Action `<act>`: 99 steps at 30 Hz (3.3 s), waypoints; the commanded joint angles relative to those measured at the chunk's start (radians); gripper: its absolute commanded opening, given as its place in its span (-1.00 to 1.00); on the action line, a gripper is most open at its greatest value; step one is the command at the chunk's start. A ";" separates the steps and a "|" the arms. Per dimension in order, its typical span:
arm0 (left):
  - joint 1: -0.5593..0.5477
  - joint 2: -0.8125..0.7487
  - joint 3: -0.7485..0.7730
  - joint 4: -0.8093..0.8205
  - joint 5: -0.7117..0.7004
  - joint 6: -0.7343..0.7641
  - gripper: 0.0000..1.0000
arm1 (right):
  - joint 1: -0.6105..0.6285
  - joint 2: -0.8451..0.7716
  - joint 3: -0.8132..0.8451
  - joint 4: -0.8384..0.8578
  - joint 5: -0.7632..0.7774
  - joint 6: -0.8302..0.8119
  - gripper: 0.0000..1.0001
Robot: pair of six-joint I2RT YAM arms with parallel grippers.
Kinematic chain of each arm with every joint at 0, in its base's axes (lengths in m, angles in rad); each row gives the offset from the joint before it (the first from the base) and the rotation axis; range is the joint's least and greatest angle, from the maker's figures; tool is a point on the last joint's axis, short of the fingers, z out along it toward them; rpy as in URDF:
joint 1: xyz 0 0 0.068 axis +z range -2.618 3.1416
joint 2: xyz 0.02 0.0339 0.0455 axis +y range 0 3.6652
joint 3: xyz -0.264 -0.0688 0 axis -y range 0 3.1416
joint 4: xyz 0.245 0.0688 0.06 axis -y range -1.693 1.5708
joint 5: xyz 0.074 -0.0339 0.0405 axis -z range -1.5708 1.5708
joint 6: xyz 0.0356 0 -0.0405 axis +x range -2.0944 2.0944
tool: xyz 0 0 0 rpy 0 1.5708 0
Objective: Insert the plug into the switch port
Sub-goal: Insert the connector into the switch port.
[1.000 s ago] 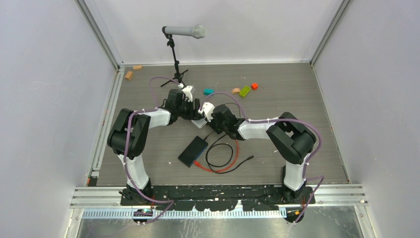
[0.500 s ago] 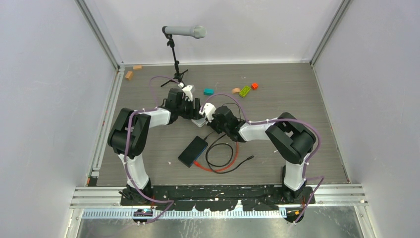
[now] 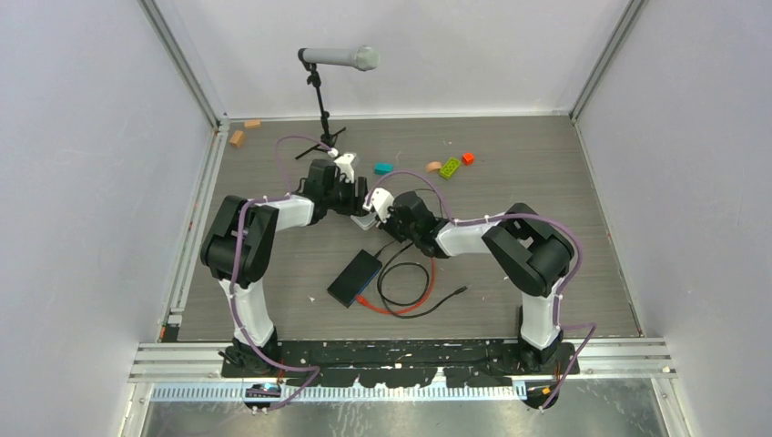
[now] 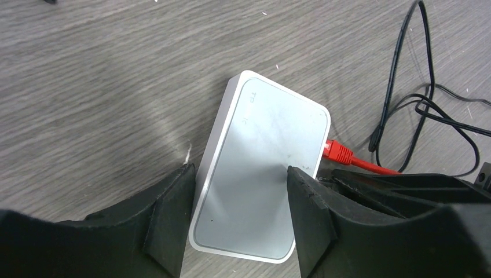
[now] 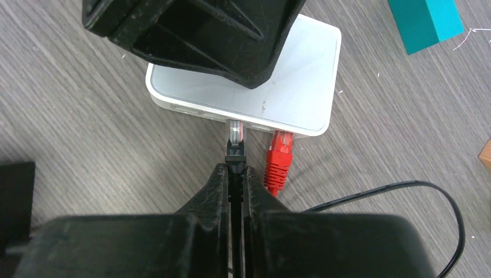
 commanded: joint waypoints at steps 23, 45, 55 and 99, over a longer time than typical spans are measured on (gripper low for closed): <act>-0.053 0.002 0.014 -0.057 0.099 0.009 0.20 | 0.008 -0.027 0.049 0.228 -0.174 0.010 -0.99; -0.052 -0.024 -0.011 -0.036 0.034 0.003 0.66 | 0.009 -0.079 -0.139 0.218 -0.045 -0.013 -0.99; -0.052 0.005 0.017 -0.055 0.105 0.004 0.24 | -0.018 -0.051 -0.114 0.304 -0.052 0.054 -0.99; -0.114 0.136 0.147 -0.179 0.351 0.066 -0.02 | -0.021 0.144 0.042 0.725 -0.094 0.025 -0.99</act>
